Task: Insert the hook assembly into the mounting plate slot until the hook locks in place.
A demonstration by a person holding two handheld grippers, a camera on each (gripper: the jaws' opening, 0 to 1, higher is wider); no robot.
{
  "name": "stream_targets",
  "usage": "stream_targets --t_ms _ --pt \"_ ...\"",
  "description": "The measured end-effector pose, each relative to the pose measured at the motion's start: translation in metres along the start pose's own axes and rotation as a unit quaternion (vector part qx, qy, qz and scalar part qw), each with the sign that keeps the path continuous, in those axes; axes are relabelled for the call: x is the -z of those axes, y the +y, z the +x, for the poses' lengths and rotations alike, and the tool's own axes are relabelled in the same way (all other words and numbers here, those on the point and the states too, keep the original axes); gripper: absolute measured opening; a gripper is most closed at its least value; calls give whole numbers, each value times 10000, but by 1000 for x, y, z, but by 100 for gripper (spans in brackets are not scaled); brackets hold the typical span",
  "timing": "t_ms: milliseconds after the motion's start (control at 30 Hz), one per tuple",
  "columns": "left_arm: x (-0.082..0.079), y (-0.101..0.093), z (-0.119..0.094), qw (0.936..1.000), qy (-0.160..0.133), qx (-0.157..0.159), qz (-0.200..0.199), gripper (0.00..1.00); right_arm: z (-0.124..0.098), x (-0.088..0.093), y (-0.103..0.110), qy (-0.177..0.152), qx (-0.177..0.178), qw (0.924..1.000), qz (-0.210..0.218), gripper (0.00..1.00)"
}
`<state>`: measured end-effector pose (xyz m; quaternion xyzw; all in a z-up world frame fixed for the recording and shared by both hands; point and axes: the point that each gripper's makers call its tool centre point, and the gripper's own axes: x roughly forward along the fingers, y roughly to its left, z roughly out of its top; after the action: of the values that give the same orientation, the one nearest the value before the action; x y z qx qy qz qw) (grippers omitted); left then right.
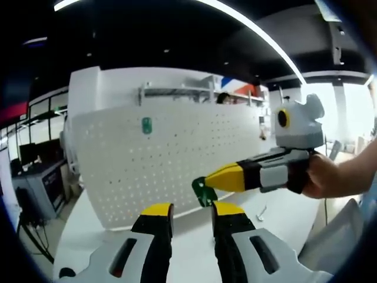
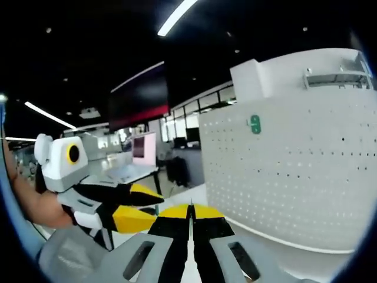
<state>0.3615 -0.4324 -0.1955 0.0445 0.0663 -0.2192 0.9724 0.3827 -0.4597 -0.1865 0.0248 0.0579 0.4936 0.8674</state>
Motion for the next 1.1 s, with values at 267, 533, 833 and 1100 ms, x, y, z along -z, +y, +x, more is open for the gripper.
stream_targets --t_ms 267,533,833,1100 --pt "-10 -4 4 9996 -115 123 -238 25 -1 -7 3 -167 -54 9998 -7 0" --pt "-13 -5 7 9987 -156 194 -450 21 -3 -13 8 -285 -118 9995 -1 0" --pt "-16 -8 9 9978 -201 283 -563 15 -5 -18 11 -385 -167 9991 63 0" --pt "-20 -12 11 9976 -252 341 -545 11 -6 -19 11 -431 -184 9987 174 0"
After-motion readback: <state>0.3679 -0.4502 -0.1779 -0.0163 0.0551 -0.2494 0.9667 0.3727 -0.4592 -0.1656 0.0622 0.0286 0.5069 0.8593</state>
